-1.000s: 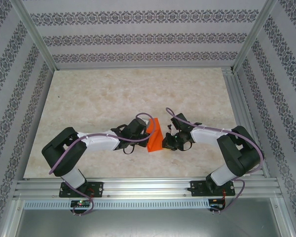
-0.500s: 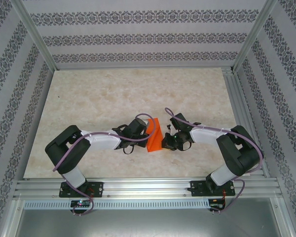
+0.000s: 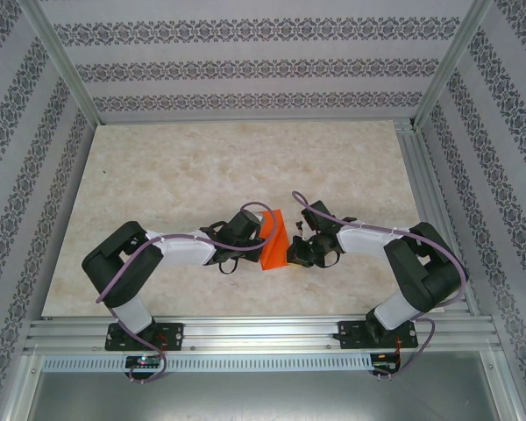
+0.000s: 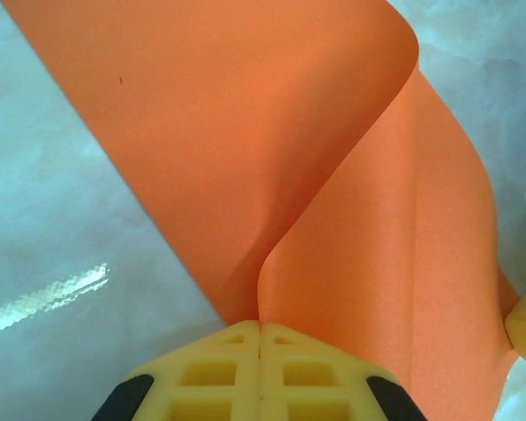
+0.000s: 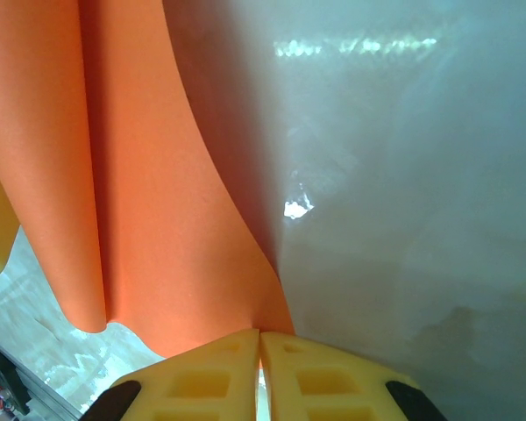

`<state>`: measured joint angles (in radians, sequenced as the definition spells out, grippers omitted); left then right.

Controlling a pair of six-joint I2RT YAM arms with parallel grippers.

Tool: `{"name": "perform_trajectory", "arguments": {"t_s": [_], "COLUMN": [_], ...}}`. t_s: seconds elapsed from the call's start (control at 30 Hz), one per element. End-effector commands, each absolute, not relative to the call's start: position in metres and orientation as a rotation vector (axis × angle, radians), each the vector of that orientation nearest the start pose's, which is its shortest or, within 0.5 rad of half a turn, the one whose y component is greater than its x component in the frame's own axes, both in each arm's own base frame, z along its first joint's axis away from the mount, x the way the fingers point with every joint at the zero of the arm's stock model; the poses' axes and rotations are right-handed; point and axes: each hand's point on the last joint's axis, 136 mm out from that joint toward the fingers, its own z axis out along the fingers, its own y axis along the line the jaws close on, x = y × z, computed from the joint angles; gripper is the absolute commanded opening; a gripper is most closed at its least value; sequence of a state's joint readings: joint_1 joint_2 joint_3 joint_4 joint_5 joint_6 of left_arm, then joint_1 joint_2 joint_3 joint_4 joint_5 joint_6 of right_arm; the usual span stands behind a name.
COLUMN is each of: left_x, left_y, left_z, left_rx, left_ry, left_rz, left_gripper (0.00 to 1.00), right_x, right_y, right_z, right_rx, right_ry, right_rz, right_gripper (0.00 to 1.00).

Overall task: Fold a paper plane with a square sheet of paper (fold left side to right side)
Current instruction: Fold the triangle a second time at the center of the table.

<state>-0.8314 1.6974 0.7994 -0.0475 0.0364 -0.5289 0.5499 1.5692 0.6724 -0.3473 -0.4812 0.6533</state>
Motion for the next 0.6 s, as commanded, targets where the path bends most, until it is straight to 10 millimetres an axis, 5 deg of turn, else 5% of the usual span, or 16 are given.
{"name": "perform_trajectory", "arguments": {"t_s": [0.0, 0.57], "left_x": [0.277, 0.280], "left_y": [-0.306, -0.313], "left_z": [0.040, 0.053], "left_rx": [0.419, 0.438], "left_ry": [2.516, 2.482], "left_rz": [-0.601, -0.632], "left_gripper": [0.00, 0.00], "right_x": [0.193, 0.193], "right_y": [0.205, 0.207], "right_z": [-0.014, -0.014], "right_rx": [0.035, 0.029], "right_ry": [3.108, 3.113], "right_rz": [0.732, 0.730], "right_gripper": [0.12, 0.12]}}
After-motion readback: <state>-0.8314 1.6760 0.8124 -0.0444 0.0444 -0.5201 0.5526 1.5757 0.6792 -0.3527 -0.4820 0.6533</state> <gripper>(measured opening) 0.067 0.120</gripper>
